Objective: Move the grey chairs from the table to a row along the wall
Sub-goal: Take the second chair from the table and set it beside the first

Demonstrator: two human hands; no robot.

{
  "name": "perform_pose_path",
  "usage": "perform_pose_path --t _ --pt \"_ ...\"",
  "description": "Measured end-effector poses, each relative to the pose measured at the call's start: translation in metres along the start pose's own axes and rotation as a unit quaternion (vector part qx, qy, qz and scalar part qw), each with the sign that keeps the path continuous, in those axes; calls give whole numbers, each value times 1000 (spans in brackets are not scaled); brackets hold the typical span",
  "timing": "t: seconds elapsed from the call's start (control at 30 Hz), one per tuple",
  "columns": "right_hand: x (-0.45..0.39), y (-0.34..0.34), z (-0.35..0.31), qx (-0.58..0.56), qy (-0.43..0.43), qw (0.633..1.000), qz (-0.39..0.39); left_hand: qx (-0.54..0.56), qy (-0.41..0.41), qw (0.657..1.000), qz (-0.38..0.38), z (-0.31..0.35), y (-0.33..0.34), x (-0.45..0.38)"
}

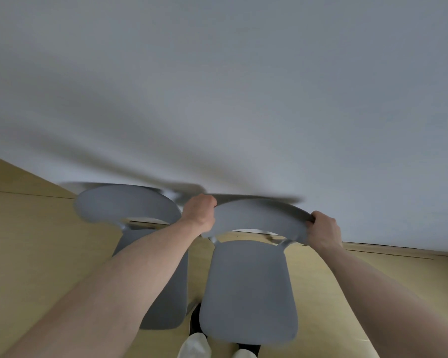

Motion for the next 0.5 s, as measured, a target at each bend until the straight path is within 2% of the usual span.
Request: perform_pose_path --t 0.27,0.5 --pt "1 6 -9 -5 -6 1000 -4 -36 -11 999 -7 -1 -14 -4" --pt "2 8 -8 5 -6 1000 -27 22 -40 999 23 -9 -1 -1"
Point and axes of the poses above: each hand's wrist, its own x-axis away from the middle knuckle, its own y-axis out of the palm, z = x × y, the point moved 6 cm from there along -x, towards the middle knuckle, and after that the axes turned 5 degrees about z, right-handed, at the moved point
